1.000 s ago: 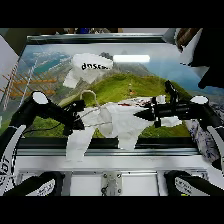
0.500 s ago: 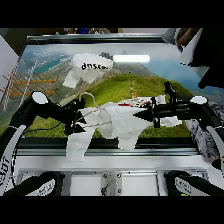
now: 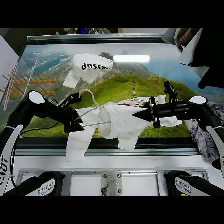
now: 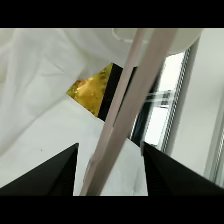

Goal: Fold the clothes and pants, and hang the long-sleeved shirts on hangers.

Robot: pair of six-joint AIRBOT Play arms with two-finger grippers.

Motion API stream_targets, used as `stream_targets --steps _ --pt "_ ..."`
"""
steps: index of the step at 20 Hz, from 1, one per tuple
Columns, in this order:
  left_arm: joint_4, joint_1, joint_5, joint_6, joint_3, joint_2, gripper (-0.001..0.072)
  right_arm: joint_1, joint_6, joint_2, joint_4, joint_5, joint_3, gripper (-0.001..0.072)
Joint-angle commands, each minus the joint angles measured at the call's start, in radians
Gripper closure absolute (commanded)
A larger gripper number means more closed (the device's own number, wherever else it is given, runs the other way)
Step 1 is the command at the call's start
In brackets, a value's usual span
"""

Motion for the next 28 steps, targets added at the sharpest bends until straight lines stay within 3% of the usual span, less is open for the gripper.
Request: stream_targets --steps 1,7,13,21,28 --pt "0.001 0.011 0.014 -0.067 0.000 0.001 0.0301 -0.001 0.000 0.001 -0.006 0.001 0.000 0.0688" --pt "0.001 0.011 0.038 -0.142 0.000 0.001 0.0302 -0.001 0.000 0.001 0.008 0.002 0.000 0.0688" --pt "0.002 0.011 0.040 -0.171 0.000 0.001 0.0302 -0.001 -0.002 0.001 0.153 0.002 0.000 0.0689" --pt "0.075 0.011 0.063 -0.253 0.003 0.001 0.0302 0.001 -0.001 0.001 0.155 0.009 0.000 0.0690" --pt "0.069 -0.007 0.062 -0.263 0.003 0.001 0.0302 0.001 0.000 0.001 0.155 0.006 0.000 0.0690"
